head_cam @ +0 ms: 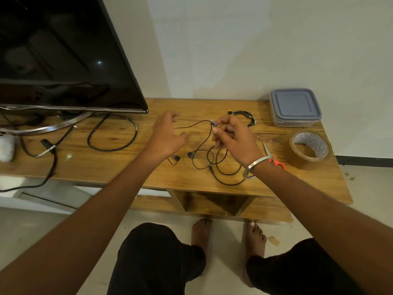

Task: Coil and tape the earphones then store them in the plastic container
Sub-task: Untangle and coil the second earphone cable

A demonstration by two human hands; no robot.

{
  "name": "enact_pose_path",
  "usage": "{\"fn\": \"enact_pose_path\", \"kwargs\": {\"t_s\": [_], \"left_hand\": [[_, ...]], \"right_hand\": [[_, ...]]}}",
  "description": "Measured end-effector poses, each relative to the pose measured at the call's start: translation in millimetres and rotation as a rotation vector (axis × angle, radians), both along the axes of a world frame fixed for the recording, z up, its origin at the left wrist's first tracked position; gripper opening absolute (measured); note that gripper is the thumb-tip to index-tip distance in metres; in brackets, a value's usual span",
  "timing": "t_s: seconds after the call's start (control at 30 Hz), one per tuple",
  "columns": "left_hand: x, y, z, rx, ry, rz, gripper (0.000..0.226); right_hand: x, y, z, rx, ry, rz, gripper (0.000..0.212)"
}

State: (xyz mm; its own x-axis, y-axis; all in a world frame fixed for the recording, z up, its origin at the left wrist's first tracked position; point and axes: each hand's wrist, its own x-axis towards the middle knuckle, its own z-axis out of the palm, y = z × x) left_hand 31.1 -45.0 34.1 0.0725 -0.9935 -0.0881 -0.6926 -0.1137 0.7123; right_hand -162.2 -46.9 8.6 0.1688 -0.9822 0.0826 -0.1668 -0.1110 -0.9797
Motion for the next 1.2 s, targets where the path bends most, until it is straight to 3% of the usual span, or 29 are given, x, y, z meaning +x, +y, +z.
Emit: {"fn": "enact_pose_path", "kwargs": {"t_s": [0.1, 0.2, 0.3, 0.47, 0.73, 1.2], "left_hand": [[-7, 1, 2, -0.168, -0.12, -0.07, 0.06], [-17, 4, 8, -0.365, 0.009, -0.181, 0.039], [-30, 8, 8, -0.443, 0.083, -0.225, 0.026], [-38, 10, 1, -0.479, 0.2, -0.147, 0.02], [-43, 14, -5, -0.365, 0.337, -0.083, 0.009], [-27, 14, 0, -0.313, 0.261, -0.247, 0.012]], "right_hand": [[-1, 0, 5, -0.023, 0.002, -0.02, 0.013], [-1, -1, 10, -0.052, -0.018, -0.048, 0.013], [1, -1, 11, -0.051, -0.024, -0.055, 0.012], [1, 0, 11, -0.037, -0.056, -0.059, 0.01], [4, 1, 11, -0.049, -0.047, -0.03, 0.011], [-10, -2, 6, -0.23, 0.166, 0.005, 0.011]]}}
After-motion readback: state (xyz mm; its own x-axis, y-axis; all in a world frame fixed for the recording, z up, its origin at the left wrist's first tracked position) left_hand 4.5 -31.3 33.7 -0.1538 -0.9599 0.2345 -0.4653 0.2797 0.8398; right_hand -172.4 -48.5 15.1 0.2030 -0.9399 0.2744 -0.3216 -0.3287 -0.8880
